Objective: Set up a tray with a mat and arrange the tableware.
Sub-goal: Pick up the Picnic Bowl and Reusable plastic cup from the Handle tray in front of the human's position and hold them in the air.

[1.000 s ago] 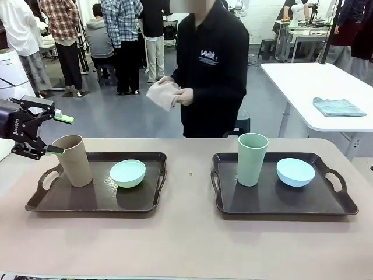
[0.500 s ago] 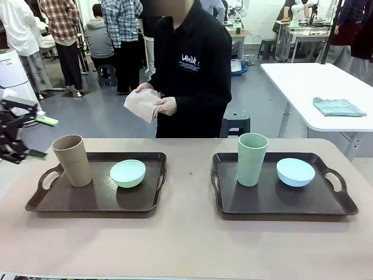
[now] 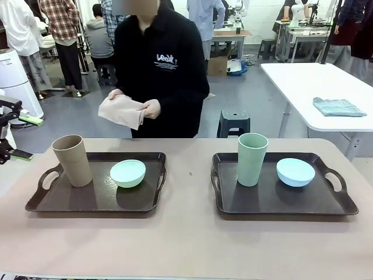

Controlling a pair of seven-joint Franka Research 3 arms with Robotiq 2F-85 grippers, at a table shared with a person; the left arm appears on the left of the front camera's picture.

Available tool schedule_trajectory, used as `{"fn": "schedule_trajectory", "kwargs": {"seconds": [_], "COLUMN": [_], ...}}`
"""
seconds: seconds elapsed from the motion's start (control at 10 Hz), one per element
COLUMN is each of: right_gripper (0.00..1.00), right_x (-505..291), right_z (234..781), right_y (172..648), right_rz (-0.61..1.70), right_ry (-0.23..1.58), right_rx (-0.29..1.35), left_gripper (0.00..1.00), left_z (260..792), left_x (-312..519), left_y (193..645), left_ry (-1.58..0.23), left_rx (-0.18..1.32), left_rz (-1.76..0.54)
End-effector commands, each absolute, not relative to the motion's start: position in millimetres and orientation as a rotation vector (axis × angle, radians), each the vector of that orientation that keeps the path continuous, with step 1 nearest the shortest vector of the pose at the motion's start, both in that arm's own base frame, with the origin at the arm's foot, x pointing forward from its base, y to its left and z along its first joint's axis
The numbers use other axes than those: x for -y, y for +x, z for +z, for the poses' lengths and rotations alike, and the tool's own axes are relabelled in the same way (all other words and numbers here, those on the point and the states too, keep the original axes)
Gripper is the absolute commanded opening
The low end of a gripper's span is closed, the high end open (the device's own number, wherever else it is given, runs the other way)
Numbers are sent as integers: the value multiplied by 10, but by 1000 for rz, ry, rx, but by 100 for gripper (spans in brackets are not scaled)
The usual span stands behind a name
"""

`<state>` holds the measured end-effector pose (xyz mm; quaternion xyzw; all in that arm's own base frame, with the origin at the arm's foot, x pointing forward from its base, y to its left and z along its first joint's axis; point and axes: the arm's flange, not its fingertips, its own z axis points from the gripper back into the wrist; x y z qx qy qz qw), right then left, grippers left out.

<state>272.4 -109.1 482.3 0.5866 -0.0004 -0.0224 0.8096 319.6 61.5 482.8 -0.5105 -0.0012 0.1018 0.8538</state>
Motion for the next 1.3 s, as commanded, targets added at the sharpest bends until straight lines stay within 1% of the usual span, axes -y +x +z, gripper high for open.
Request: {"fn": "schedule_trajectory", "kwargs": {"seconds": [0.0,1.2], "right_gripper": [100,100], "right_x": [1064,1064], "right_z": [4795,4795], "right_y": [2709,2709], "right_rz": [-36,-36], "right_ry": [1259,1259], "right_rx": [3,3], "left_gripper": [100,100], "left_z": [4809,4809], "left_x": [-586,-586], "left_y": [3220,3220], "left_ry": [-1079,-1079], "left_rx": [26,26], "left_rz": [215,215]}}
